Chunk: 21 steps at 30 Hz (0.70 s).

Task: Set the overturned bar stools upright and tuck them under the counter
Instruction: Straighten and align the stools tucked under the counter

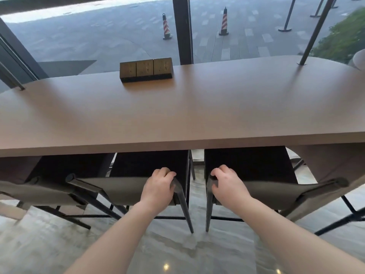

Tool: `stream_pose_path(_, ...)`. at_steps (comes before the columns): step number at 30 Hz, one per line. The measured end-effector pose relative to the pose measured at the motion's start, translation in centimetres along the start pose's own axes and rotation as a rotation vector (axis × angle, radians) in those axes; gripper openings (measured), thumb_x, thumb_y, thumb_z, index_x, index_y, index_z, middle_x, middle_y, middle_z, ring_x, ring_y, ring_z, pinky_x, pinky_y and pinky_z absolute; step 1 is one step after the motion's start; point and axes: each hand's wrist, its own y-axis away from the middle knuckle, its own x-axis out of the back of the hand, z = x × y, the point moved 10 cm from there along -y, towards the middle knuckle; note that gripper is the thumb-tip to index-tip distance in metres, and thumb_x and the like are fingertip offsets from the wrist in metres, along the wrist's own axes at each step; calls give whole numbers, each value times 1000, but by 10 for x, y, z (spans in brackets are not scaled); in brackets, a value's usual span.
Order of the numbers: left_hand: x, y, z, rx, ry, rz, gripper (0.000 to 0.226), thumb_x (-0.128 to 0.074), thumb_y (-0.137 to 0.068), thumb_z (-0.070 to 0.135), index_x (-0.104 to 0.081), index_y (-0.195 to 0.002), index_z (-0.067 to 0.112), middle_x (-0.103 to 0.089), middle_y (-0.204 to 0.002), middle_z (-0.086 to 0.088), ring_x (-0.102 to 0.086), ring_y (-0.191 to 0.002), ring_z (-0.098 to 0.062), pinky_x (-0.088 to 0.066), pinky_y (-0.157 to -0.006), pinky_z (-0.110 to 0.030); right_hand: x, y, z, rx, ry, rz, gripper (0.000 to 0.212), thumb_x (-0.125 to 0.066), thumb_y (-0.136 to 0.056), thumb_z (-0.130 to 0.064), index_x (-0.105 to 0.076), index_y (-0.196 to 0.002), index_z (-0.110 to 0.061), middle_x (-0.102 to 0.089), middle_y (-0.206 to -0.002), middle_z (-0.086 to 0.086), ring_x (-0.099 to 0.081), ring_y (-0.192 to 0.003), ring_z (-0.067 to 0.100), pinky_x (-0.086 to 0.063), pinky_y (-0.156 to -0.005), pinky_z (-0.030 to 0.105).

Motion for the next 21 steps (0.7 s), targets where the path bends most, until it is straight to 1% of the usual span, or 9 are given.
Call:
stream_pose_path(3,1,-4,2,-61,-59,36,32,-71,-84,4,-70,-115,7,-66,-110,-9,-62,-94,-30,-53,-68,-40,-1,-3,-5,21,92,2,31,-55,-94,-16,-55,-125,-15,-47,-121,-3,-44,-100,14,-51,-79,26)
stream_pose_path(5,-1,-7,4,-97,-82,28,33,-74,-80,3,-71,-113,7,-67,-106,-10,-64,-89,-31,-54,-68,-41,-1,-4,-8,24,156,4,32,-55,-93,-13,-55,-125,-15,-47,-120,-1,-46,-98,15,-52,-75,26)
stream_pose_path(7,-5,-9,3,-103,-84,-3,37,-73,-79,0,-70,-115,7,-67,-106,-10,-63,-91,-30,-53,-73,-41,-2,-5,-9,24,218,-1,35,-54,-92,-8,-53,-126,-15,-47,-120,1,-47,-97,16,-53,-73,26)
stream_pose_path(10,-9,-11,-2,-80,-71,-42,39,-68,-83,1,-67,-121,10,-64,-112,-8,-59,-97,-27,-49,-78,-38,-4,-8,-11,15,288,-8,41,-54,-90,-3,-50,-130,-14,-47,-122,4,-49,-98,18,-53,-74,26)
stream_pose_path(13,-11,-13,-3,-65,-57,-59,36,-63,-88,3,-64,-123,10,-61,-115,-7,-55,-101,-25,-46,-75,-33,-6,-13,-15,11,330,-20,44,-53,-87,1,-51,-128,-13,-49,-119,4,-50,-97,19,-53,-75,28)
stream_pose_path(16,-15,-14,-6,-54,-42,-76,34,-57,-92,5,-62,-125,11,-58,-118,-6,-50,-103,-24,-44,-75,-30,-7,-15,-15,6,352,-31,46,-55,-83,4,-52,-126,-13,-49,-117,3,-50,-96,19,-52,-71,27)
stream_pose_path(19,-18,-15,-8,-57,-44,-91,33,-55,-93,6,-62,-125,12,-57,-120,-5,-49,-104,-24,-41,-76,-29,-8,-15,-14,0,356,-35,44,-55,-83,3,-53,-124,-14,-49,-115,2,-48,-94,18,-44,-65,25)
stream_pose_path(21,-20,-15,-9,-58,-39,-102,32,-54,-94,6,-62,-124,11,-57,-120,-5,-48,-103,-24,-40,-75,-28,-9,-15,-15,5,360,-35,44,-56,-83,2,-53,-123,-13,-48,-114,2,-48,-94,18,-41,-64,24)
